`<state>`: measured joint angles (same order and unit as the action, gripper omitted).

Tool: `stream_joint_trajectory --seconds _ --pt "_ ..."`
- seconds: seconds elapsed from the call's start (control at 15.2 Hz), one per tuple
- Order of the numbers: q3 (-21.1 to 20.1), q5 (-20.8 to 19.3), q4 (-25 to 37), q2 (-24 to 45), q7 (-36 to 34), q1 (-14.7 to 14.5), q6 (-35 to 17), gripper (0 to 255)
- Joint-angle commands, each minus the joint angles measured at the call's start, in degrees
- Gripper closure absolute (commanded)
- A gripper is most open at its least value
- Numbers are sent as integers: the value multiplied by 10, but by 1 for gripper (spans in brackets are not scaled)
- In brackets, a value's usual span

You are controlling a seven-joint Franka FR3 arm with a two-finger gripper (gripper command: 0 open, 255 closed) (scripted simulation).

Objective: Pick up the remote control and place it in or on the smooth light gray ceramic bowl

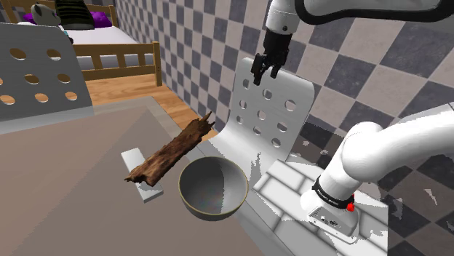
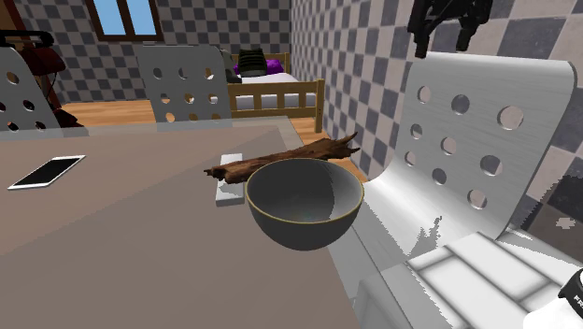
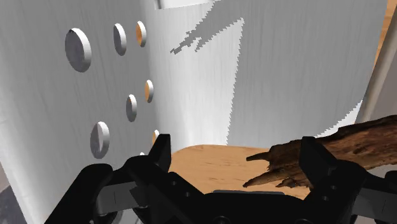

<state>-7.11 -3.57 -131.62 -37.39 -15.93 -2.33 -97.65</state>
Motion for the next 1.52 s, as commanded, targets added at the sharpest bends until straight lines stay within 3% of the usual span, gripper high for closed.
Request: stream_joint_trajectory --seconds 0.0,0.73,1.45 --pt "-22 12 4 25 -28 -7 -16 0" --pt "-123 34 55 189 -165 -27 -112 0" --pt "-198 -29 192 411 -317 -56 -167 0"
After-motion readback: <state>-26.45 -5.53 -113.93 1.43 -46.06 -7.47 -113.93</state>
